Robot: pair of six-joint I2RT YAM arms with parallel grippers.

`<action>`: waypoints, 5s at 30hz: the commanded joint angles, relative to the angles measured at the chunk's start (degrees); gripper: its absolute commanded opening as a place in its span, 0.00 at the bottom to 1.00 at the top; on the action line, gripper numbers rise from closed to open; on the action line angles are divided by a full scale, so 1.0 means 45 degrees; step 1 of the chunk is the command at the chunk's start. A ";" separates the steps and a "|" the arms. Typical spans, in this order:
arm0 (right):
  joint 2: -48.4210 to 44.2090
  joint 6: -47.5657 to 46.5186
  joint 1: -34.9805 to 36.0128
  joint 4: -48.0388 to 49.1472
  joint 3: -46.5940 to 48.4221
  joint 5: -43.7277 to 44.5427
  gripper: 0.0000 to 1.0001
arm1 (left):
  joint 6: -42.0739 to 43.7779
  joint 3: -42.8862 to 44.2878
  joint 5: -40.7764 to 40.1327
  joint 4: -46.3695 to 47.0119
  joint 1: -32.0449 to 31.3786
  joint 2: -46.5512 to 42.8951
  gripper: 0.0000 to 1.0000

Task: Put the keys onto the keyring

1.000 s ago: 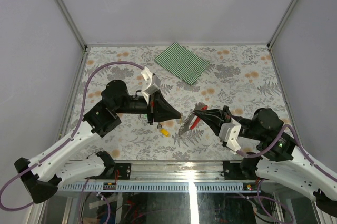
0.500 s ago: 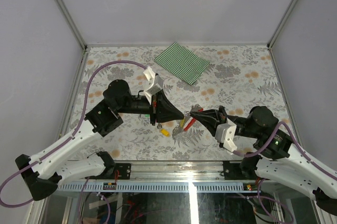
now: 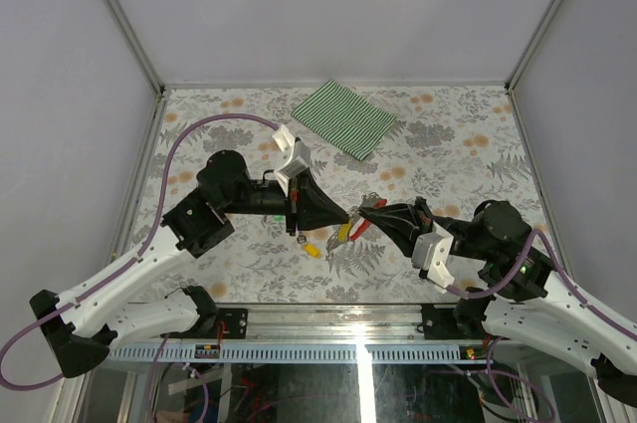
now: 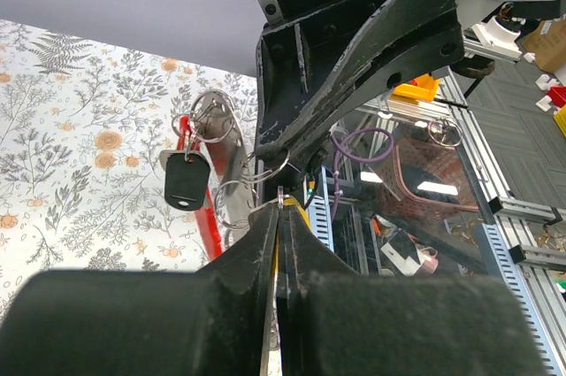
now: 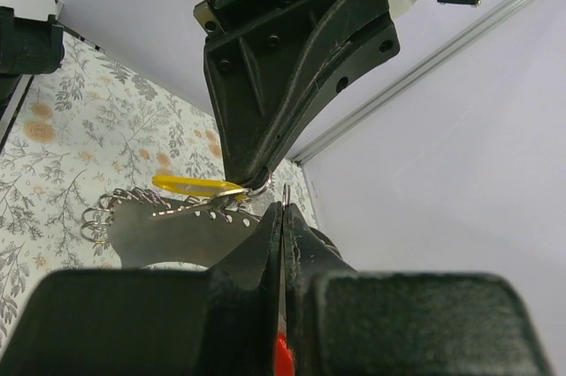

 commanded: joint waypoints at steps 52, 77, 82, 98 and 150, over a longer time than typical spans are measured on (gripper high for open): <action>-0.0053 0.0386 0.0072 0.0297 0.0398 -0.0854 0.00 | -0.0191 0.0323 -0.0111 0.1197 -0.0175 -0.0209 0.00; -0.0081 0.0900 0.0072 0.0450 0.0647 -0.1571 0.00 | -0.0113 0.0173 -0.0766 0.0803 -0.0183 -0.0218 0.00; -0.0100 0.0992 0.0063 0.0508 0.0704 -0.1600 0.00 | -0.0152 0.0133 -0.0702 0.0801 -0.0188 -0.0157 0.00; -0.0259 0.1545 0.0067 0.1266 0.0643 -0.1709 0.00 | -0.0113 0.0076 -0.0624 0.0665 -0.0186 0.0008 0.00; 0.0068 -0.1303 0.0081 -0.0182 0.0958 -0.0996 0.00 | 0.0025 0.0002 0.0058 0.1115 -0.0181 -0.0426 0.00</action>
